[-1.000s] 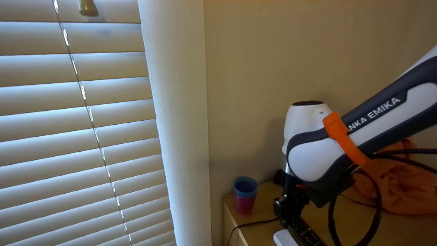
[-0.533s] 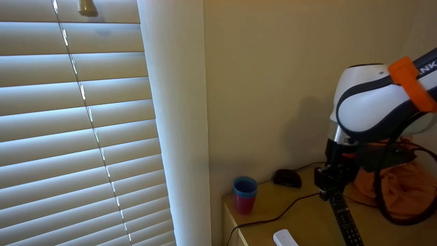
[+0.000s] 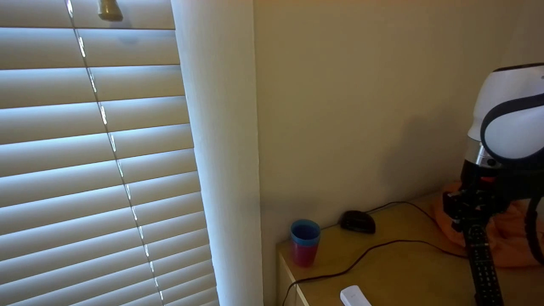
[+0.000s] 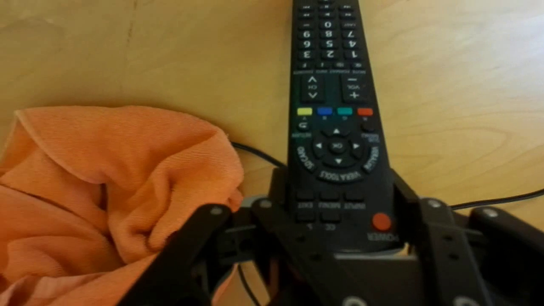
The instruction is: Pick up the remote controller from the countertop and move it to the right of the countertop close to the orange towel
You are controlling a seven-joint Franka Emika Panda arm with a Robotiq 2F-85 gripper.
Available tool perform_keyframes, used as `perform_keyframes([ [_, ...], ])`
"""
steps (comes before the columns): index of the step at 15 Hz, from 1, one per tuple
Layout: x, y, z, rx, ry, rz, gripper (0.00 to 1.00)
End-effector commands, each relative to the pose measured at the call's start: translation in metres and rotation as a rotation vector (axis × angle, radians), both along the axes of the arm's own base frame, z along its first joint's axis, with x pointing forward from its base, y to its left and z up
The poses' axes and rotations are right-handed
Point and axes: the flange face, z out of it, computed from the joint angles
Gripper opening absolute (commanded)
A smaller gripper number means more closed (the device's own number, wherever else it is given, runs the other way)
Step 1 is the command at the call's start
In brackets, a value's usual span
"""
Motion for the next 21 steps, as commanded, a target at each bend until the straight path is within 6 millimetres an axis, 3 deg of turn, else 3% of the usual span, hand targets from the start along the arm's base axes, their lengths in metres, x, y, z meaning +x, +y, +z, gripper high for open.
perform_keyframes([
  [1,-0.007,-0.017,0.000,-0.083,-0.022,-0.071,0.31],
  [2,-0.002,-0.012,0.001,-0.049,0.000,-0.041,0.56],
  [5,-0.002,-0.018,0.001,-0.067,-0.004,-0.061,0.56],
  [6,-0.002,-0.017,0.001,-0.067,-0.004,-0.063,0.31],
  [12,0.016,-0.052,-0.031,-0.194,0.299,0.120,0.31],
  [17,0.043,-0.093,-0.028,-0.320,0.474,0.209,0.31],
  [21,0.071,-0.100,-0.025,-0.460,0.616,0.281,0.31],
])
